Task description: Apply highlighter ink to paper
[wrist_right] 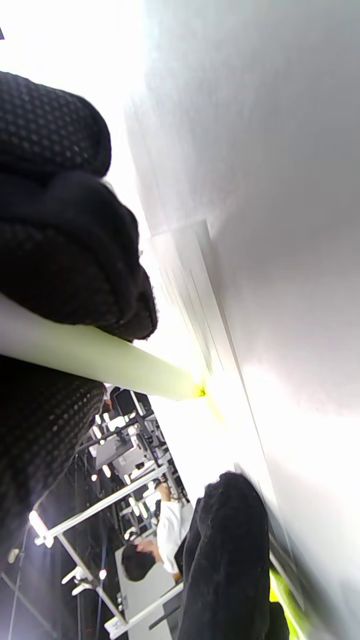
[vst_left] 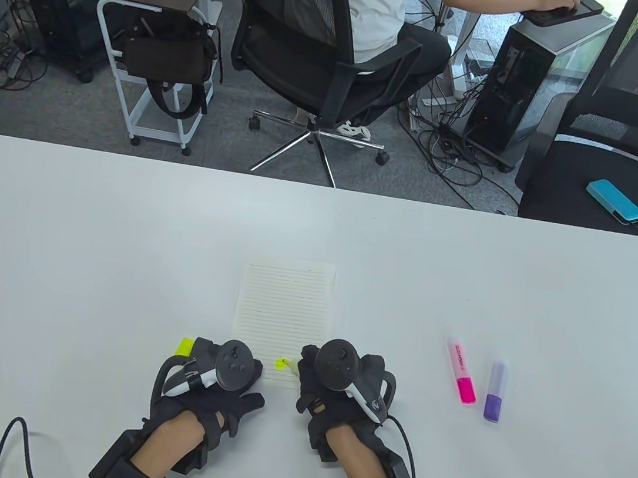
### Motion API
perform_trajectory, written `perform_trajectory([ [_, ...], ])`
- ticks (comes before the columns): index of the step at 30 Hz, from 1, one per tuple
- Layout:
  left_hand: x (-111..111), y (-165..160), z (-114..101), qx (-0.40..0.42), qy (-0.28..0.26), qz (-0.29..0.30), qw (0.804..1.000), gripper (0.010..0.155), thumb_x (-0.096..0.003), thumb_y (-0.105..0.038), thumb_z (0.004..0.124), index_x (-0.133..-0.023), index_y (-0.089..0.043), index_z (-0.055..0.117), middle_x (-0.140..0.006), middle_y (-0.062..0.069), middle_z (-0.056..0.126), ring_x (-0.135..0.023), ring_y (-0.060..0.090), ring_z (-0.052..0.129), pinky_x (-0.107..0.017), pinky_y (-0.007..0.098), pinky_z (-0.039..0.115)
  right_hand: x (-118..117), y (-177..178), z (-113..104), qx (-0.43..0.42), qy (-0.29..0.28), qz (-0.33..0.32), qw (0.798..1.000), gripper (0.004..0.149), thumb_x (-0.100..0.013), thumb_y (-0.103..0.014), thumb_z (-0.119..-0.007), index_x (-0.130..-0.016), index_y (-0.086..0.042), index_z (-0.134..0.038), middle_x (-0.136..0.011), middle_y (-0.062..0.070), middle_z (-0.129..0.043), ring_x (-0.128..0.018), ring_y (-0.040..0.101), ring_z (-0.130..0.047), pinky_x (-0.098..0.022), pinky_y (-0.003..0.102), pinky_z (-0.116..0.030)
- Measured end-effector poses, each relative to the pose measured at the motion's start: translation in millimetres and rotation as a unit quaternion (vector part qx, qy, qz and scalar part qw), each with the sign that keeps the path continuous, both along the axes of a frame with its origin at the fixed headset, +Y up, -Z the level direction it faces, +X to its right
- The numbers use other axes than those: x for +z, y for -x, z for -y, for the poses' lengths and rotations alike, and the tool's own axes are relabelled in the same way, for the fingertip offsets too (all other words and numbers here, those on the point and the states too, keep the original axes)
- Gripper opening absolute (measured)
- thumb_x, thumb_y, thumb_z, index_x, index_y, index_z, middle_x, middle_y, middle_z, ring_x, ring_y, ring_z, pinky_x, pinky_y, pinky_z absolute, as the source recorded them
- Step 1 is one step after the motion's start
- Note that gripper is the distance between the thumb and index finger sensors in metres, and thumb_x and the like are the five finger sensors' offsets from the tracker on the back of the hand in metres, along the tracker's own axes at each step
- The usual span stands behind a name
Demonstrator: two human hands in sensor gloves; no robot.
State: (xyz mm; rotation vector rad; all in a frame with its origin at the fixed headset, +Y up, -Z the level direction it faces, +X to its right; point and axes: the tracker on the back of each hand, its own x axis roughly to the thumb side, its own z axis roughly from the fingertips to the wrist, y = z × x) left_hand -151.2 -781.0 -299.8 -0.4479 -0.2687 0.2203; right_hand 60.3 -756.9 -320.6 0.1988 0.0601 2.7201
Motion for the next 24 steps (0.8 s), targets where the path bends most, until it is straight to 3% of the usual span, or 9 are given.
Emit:
perform_trajectory([
  [9,0.1,0.1,0.1,0.000,0.000,0.000,1.000,0.071,-0.0459,-0.060,0.064,-0.108,-0.029,0.050,-0.118,0.006,0.031,-0.104,0.049,0.038,-0.071,0.067,0.039,2.9,-3.6,-4.4,-0.006,0.018,0.002,1.000,0.039,-0.049,-0.033,-0.083,-0.082,-0.012,-0.090,-0.060,0.017,-0.099,-0.028,0.030,-0.097,-0.045,0.056,-0.079],
  [24,0.1,0.2,-0.1,0.000,0.000,0.000,1.000,0.071,-0.0459,-0.060,0.064,-0.108,-0.029,0.050,-0.118,0.006,0.031,-0.104,0.049,0.038,-0.071,0.067,0.039,1.1,-5.2,-1.8,-0.022,0.003,-0.003,1.000,0.039,-0.049,-0.033,-0.083,-0.083,-0.014,-0.089,-0.062,0.017,-0.098,-0.030,0.031,-0.097,-0.046,0.057,-0.078],
])
